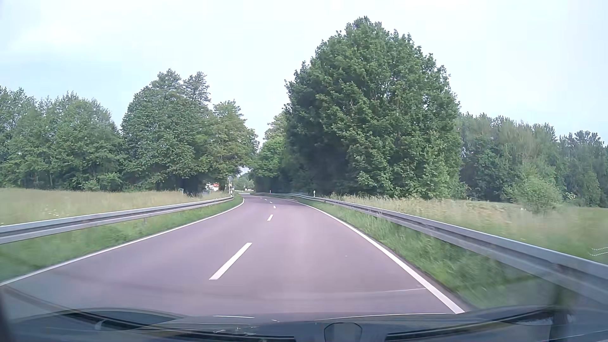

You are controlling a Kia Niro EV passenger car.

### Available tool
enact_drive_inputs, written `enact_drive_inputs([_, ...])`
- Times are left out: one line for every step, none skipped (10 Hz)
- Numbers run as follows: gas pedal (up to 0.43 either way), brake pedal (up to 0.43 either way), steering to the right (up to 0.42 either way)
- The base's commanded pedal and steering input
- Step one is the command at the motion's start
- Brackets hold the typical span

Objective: Follow the waypoints while adhering to traffic rules and regulations

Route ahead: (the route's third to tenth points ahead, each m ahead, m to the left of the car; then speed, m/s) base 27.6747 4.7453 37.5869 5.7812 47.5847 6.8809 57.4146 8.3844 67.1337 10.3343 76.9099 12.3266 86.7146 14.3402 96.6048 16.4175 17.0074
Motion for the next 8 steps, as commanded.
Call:
enact_drive_inputs([0.138, 0.0, -0.019])
enact_drive_inputs([0.138, 0.0, -0.02])
enact_drive_inputs([0.138, 0.0, -0.02])
enact_drive_inputs([0.138, 0.0, -0.021])
enact_drive_inputs([0.138, 0.0, -0.021])
enact_drive_inputs([0.138, 0.0, -0.021])
enact_drive_inputs([0.138, 0.0, -0.021])
enact_drive_inputs([0.138, 0.0, -0.021])
